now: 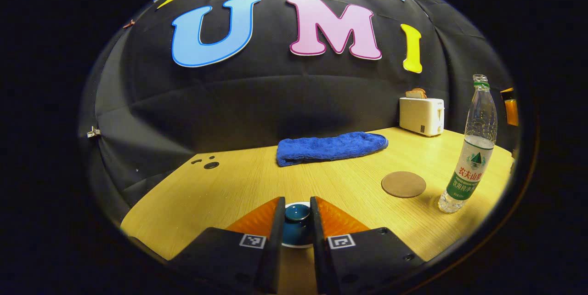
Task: Open the teacup lid with one hand, grasp the water bottle and pour water into the teacup with the other hand; after pouring, place the water bottle on the coaster and then close the teacup lid.
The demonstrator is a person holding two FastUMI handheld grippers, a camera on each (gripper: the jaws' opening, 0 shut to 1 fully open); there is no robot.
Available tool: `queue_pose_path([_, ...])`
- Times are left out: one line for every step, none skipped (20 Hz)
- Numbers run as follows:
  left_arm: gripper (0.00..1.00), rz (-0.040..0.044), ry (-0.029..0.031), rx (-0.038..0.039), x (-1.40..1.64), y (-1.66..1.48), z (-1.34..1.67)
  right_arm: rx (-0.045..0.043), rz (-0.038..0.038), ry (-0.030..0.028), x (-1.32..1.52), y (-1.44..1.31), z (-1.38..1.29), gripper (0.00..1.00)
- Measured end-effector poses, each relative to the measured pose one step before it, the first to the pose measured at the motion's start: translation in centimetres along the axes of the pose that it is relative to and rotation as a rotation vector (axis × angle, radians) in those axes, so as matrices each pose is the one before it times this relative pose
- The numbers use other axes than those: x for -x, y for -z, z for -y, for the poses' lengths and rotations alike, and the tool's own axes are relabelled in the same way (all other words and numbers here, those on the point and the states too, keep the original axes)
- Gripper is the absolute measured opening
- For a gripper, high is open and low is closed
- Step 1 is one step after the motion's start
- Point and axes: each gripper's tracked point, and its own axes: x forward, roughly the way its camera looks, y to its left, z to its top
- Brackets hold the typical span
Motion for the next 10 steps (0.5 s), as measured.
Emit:
queue_pose_path([0.33,0.00329,0.00595,0.00168,-0.139,-0.115,0.181,-0.00835,-0.00041,0.00072,-0.233,0.562,-0.17,0.98])
queue_pose_path([0.32,0.00418,-0.00076,0.00389,0.142,-0.235,-0.061,-0.00942,0.00233,0.00047,-0.317,0.573,-0.156,0.98])
queue_pose_path([0.31,0.00903,-0.00576,0.00277,0.182,-0.569,-0.115,-0.00708,-0.00218,0.00342,-0.374,0.765,-0.09,0.98])
queue_pose_path([0.31,0.01375,0.00109,0.00421,0.216,-0.775,0.036,-0.0025,-0.00947,0.0011,-0.425,0.896,-0.096,0.98])
queue_pose_path([0.31,0.01058,0.00255,0.0022,0.213,-0.738,0.03,-0.0015,-0.00621,0.00139,-0.364,0.855,-0.067,0.98])
queue_pose_path([0.31,0.00873,0.00417,0.00227,0.199,-0.793,-0.038,0.00034,-0.00434,0.00169,-0.305,0.712,-0.066,0.98])
queue_pose_path([0.27,0.00852,0.00256,0.00591,0.265,-0.598,-0.249,0.00051,-0.00212,-0.0011,-0.338,0.775,-0.189,0.98])
queue_pose_path([0.31,0.00394,0.0037,0.00887,0.252,-0.516,-0.052,0.00025,-0.00365,-0.00176,-0.357,0.771,-0.204,0.98])
queue_pose_path([0.31,0.0021,0.00145,0.00652,0.348,-0.517,-0.127,-0.00048,-0.00218,-0.00336,-0.466,0.748,-0.213,0.98])
queue_pose_path([0.31,0.00086,-0.00233,0.00412,0.348,-0.245,-0.33,0.00002,-0.00641,-0.00477,-0.595,0.826,-0.241,0.98])
